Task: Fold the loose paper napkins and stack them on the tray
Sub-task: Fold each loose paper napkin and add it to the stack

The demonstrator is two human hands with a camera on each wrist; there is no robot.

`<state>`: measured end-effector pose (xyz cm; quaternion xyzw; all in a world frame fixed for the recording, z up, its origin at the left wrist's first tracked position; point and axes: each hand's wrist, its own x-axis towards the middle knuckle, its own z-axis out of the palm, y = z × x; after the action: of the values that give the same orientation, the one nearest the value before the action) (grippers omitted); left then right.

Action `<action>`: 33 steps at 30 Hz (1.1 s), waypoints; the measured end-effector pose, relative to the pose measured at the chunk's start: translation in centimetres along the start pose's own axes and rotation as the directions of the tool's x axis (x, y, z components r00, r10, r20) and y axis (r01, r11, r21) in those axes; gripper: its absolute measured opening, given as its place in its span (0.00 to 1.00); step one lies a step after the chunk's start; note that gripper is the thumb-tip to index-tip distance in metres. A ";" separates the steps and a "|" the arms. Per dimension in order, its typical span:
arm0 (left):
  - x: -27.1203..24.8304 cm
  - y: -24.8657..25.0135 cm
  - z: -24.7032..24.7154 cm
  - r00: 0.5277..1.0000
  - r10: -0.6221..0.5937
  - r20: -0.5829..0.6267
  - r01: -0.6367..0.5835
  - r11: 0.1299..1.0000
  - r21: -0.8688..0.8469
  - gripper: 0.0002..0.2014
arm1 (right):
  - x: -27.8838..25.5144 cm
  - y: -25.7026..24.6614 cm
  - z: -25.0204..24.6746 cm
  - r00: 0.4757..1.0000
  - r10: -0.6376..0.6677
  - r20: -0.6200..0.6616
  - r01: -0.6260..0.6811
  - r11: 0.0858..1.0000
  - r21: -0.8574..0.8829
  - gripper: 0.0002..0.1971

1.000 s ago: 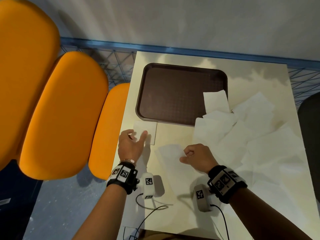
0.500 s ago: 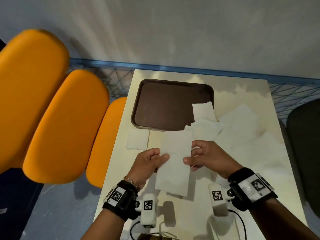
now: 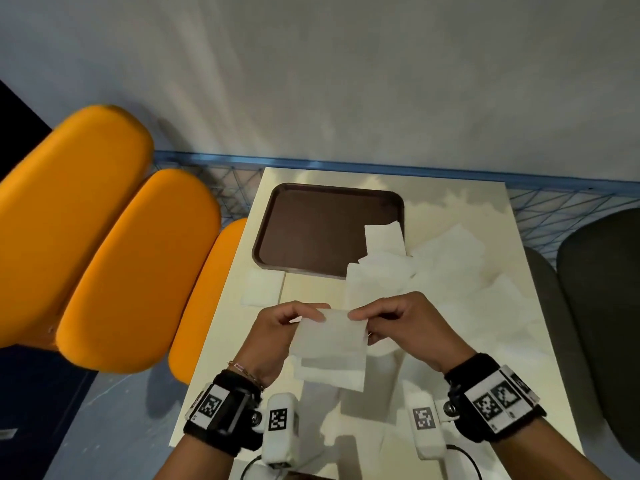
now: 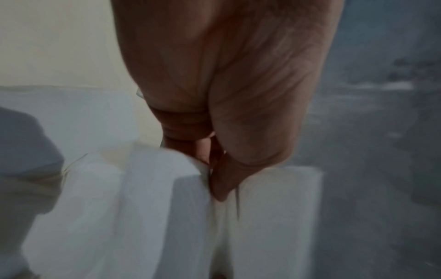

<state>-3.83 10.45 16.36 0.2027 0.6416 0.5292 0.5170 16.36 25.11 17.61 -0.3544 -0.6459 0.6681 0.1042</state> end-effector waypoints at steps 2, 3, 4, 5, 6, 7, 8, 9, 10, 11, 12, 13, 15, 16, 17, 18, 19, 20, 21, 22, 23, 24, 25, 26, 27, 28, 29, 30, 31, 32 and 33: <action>-0.5 0.1 0.4 0.999 -0.041 -0.001 0.041 0.998 -0.050 0.11 | -0.5 -0.1 -0.4 0.999 -0.048 -0.020 0.048 0.999 -0.020 0.19; -0.7 0.2 0.8 0.998 -0.064 -0.016 0.063 0.994 -0.088 0.11 | -0.7 -0.1 -0.7 0.997 -0.073 -0.036 0.071 0.997 -0.041 0.19; -1.1 0.4 1.1 0.995 -0.093 -0.033 0.088 0.987 -0.131 0.10 | -1.0 -0.1 -0.9 0.994 -0.095 -0.059 0.091 0.993 -0.072 0.19; -1.4 0.5 1.5 0.992 -0.121 -0.042 0.112 0.980 -0.165 0.11 | -1.2 -0.2 -1.2 0.990 -0.116 -0.085 0.106 0.989 -0.106 0.20; -1.8 0.5 1.8 0.990 -0.137 -0.039 0.128 0.974 -0.186 0.12 | -1.5 -0.3 -1.4 0.985 -0.135 -0.109 0.119 0.983 -0.140 0.20; -2.2 0.5 2.1 0.991 -0.135 -0.026 0.127 0.974 -0.188 0.14 | -1.7 -0.4 -1.5 0.980 -0.151 -0.127 0.128 0.977 -0.168 0.20; -2.6 0.4 2.4 0.993 -0.118 -0.009 0.114 0.977 -0.180 0.15 | -1.8 -0.5 -1.6 0.976 -0.162 -0.143 0.133 0.973 -0.189 0.20; -3.0 0.4 2.8 0.996 -0.088 0.009 0.088 0.982 -0.167 0.16 | -2.0 -0.6 -1.7 0.973 -0.172 -0.155 0.138 0.969 -0.207 0.20; -3.5 0.4 3.2 0.998 -0.058 0.033 0.062 0.985 -0.159 0.18 | -2.1 -0.6 -1.7 0.970 -0.182 -0.163 0.143 0.964 -0.224 0.19; -3.9 0.3 3.6 0.998 -0.032 0.058 0.040 0.989 -0.139 0.21 | -2.2 -0.6 -1.7 0.967 -0.190 -0.171 0.146 0.959 -0.242 0.19; -4.3 0.2 3.9 0.997 -0.011 0.078 0.018 0.996 -0.089 0.25 | -2.3 -0.7 -1.7 0.964 -0.193 -0.182 0.143 0.956 -0.256 0.18; -4.6 -0.1 4.1 0.996 0.013 0.094 -0.013 1.000 -0.001 0.29 | -2.4 -0.7 -1.8 0.963 -0.184 -0.196 0.128 0.956 -0.265 0.18; -5.1 -0.4 4.6 0.990 0.058 0.132 -0.090 0.965 0.247 0.39 | -2.6 -0.8 -2.1 0.966 -0.120 -0.228 0.062 0.967 -0.246 0.18; -5.3 -0.7 4.9 0.985 0.087 0.152 -0.141 0.910 0.389 0.44 | -2.8 -0.9 -2.2 0.967 -0.071 -0.246 0.017 0.976 -0.215 0.17; -5.3 -1.1 5.2 0.975 0.133 0.175 -0.207 0.823 0.528 0.47 | -2.9 -1.0 -2.3 0.966 -0.024 -0.258 -0.024 0.984 -0.179 0.17; -5.3 -1.7 5.6 0.963 0.188 0.192 -0.268 0.716 0.644 0.49 | -3.1 -1.1 -2.4 0.965 0.013 -0.264 -0.053 0.988 -0.145 0.17; -5.1 -2.4 5.9 0.950 0.247 0.194 -0.308 0.615 0.726 0.47 | -3.3 -1.1 -2.4 0.963 0.040 -0.266 -0.073 0.991 -0.116 0.17; -5.0 -2.8 6.4 0.933 0.315 0.176 -0.327 0.534 0.780 0.43 | -3.5 -1.1 -2.4 0.961 0.063 -0.269 -0.091 0.992 -0.092 0.17; -4.9 -3.1 6.9 0.905 0.401 0.144 -0.341 0.479 0.809 0.36 | -3.7 -1.2 -2.4 0.959 0.083 -0.272 -0.108 0.991 -0.077 0.17; -4.9 -3.3 7.4 0.862 0.496 0.109 -0.366 0.459 0.809 0.28 | -4.0 -1.1 -2.5 0.958 0.099 -0.271 -0.121 0.990 -0.067 0.17; -4.9 -3.3 7.8 0.820 0.569 0.064 -0.392 0.476 0.787 0.19 | -4.2 -1.1 -2.6 0.958 0.113 -0.264 -0.132 0.990 -0.056 0.17; -5.0 -3.2 8.2 0.794 0.608 0.012 -0.403 0.513 0.758 0.13 | -4.3 -1.0 -2.7 0.960 0.129 -0.249 -0.144 0.989 -0.039 0.17; -5.3 -3.0 8.6 0.794 0.606 -0.045 -0.388 0.561 0.731 0.11 | -4.6 -0.9 -2.9 0.964 0.139 -0.228 -0.149 0.988 -0.028 0.16; -5.5 -2.9 8.8 0.810 0.578 -0.095 -0.354 0.612 0.707 0.12 | -4.8 -0.8 -3.1 0.969 0.137 -0.206 -0.145 0.989 -0.022 0.15; -5.6 -2.9 8.9 0.829 0.543 -0.133 -0.325 0.662 0.675 0.13 | -5.2 -0.8 -3.2 0.975 0.116 -0.191 -0.123 0.992 -0.027 0.13; -5.8 -2.8 8.9 0.842 0.515 -0.161 -0.311 0.707 0.635 0.11 | -5.4 -0.7 -3.5 0.980 0.068 -0.189 -0.079 0.995 -0.055 0.11; -5.9 -2.6 8.9 0.852 0.492 -0.181 -0.305 0.746 0.593 0.08 | -5.7 -0.6 -3.7 0.981 -0.002 -0.192 -0.022 0.992 -0.122 0.09; -6.0 -2.5 8.8 0.862 0.465 -0.201 -0.297 0.785 0.543 0.05 | -6.2 -0.6 -4.0 0.981 -0.076 -0.178 0.039 0.978 -0.207 0.08; -6.1 -2.2 8.7 0.875 0.430 -0.222 -0.287 0.830 0.478 0.03 | -6.6 -0.8 -4.1 0.979 -0.139 -0.147 0.092 0.953 -0.287 0.07; -6.2 -2.0 8.6 0.891 0.388 -0.235 -0.272 0.872 0.406 0.02 | -7.0 -1.0 -4.2 0.976 -0.189 -0.109 0.142 0.929 -0.342 0.09; -6.4 -1.7 8.6 0.906 0.351 -0.238 -0.261 0.904 0.339 0.02 | -7.3 -1.2 -4.2 0.972 -0.223 -0.069 0.182 0.910 -0.372 0.11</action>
<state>6.65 8.71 18.54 0.2970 0.7434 0.5251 0.2888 23.83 24.24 21.53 -0.3348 -0.7847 0.5023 0.1410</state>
